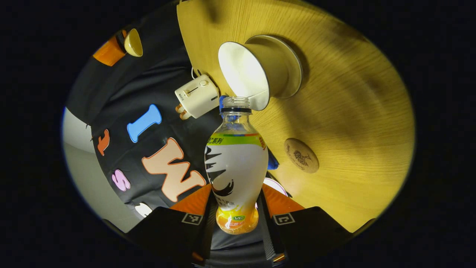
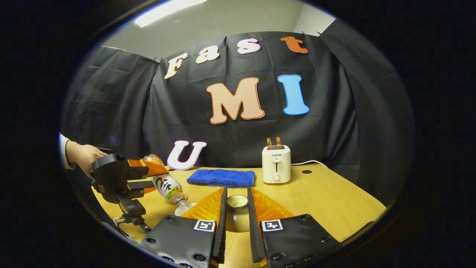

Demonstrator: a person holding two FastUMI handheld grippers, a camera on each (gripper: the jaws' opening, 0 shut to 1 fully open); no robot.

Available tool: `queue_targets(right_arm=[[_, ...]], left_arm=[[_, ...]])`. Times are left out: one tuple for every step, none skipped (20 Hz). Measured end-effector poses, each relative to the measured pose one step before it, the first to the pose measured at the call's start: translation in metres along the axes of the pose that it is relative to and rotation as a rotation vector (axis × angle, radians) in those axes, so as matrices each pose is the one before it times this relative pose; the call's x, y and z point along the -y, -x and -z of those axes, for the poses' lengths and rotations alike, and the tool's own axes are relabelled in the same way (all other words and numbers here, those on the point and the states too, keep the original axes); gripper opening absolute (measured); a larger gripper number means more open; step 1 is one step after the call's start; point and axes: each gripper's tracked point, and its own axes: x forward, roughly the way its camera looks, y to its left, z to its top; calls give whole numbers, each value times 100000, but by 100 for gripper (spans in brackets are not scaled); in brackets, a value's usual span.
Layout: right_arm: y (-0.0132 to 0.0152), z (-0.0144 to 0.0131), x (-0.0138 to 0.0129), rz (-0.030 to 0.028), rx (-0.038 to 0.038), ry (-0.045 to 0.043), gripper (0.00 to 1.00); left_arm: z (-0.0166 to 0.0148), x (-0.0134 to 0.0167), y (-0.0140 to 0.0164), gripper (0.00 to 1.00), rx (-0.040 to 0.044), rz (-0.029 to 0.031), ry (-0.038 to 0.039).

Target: Open the teacup lid with one hand, grasp the water bottle and pour water into the teacup with the other hand; after pouring, place the water bottle on the coaster and then close the teacup lid.

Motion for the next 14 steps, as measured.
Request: queue_targets(right_arm=[[-53, -50, 35, 123, -1, -105, 31], [-3, 68, -7, 101, -187, -59, 31], [35, 59, -47, -7, -226, -9, 31], [-12, 140, -34, -102, -232, 104, 31], [-83, 79, -46, -153, -245, 205, 31], [-67, 193, -63, -148, -256, 258, 31], [-101, 109, -68, -172, -235, 195, 31], [34, 155, -104, -254, -352, 140, 31], [-87, 64, -46, -188, -308, 145, 31], [-17, 159, -129, -142, -271, 139, 31], [1, 28, -69, -177, -145, 188, 31], [41, 78, 6, -110, -129, 58, 31], [11, -9, -13, -54, 32, -127, 31], [-38, 54, -32, -191, -70, -29, 31]], left_arm=[[-39, 424, -1, 54, 702, 1421, 2236], [-65, 329, -71, 54, 637, 615, 1898], [101, 322, -6, 53, 305, 376, 2008], [103, 418, -122, 53, 196, 921, 2386], [122, 567, -46, 53, 221, 1443, 2682], [110, 501, -130, 53, 258, 1132, 2694], [16, 288, -217, 53, 156, 951, 2463], [40, 257, 198, 53, 733, 504, 2624], [-129, 216, -36, 53, 1315, 690, 3546], [-159, 142, -121, 53, 1278, 176, 4856], [-49, 318, -76, 53, 1007, 940, 5944], [-161, 116, -225, 53, 1143, 440, 6453], [-144, 107, 144, 53, 1101, 199, 6648], [-240, 160, -155, 53, 1345, 343, 6258]])
